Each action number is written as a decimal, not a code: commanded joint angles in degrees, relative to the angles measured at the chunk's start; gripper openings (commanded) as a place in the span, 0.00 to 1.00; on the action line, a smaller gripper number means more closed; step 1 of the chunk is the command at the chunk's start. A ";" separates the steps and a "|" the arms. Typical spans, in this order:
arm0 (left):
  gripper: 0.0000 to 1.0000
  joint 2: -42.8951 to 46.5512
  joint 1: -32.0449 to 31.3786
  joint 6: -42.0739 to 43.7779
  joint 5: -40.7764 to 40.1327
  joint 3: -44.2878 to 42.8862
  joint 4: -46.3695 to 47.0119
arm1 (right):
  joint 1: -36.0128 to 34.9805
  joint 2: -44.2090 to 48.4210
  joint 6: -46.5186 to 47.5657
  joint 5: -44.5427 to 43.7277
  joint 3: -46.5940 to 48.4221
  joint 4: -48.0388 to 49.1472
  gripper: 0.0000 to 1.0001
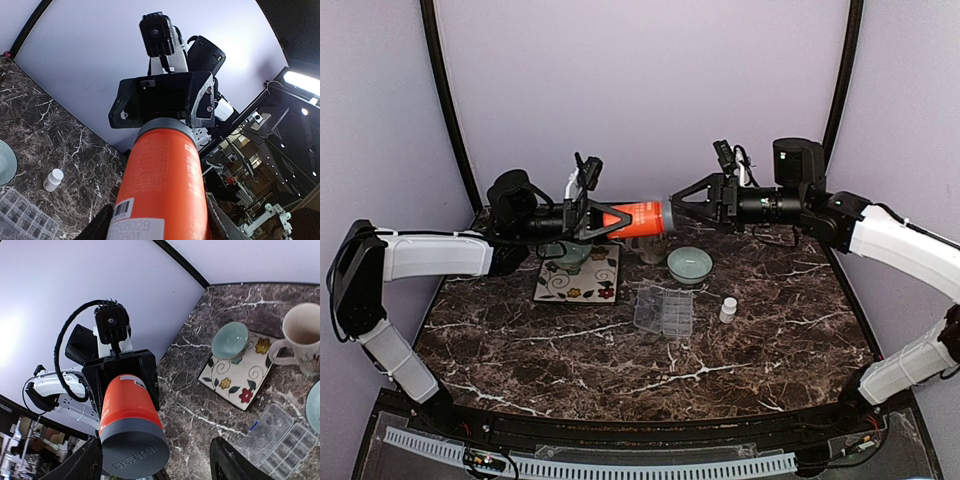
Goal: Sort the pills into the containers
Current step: Unscrew the lid of the pill bottle.
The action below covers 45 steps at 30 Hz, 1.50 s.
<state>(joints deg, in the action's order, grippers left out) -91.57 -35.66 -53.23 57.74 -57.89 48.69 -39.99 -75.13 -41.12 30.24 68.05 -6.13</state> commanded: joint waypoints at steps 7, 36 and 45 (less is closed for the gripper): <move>0.00 5.29 0.06 9.36 -1.85 0.32 -5.05 | 1.58 -4.15 -19.62 10.65 2.98 9.97 0.73; 0.00 2.72 0.06 14.88 -3.08 -4.77 -11.00 | 2.06 -8.14 -16.81 15.02 3.30 6.17 0.67; 0.00 2.12 0.06 15.48 -3.32 -4.96 -11.68 | 2.01 -9.35 -15.73 17.44 4.70 5.90 0.29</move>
<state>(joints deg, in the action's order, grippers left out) -89.89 -35.53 -38.92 54.43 -60.88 36.03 -38.17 -83.61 -58.74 45.45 70.32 -0.80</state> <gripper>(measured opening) 0.555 0.444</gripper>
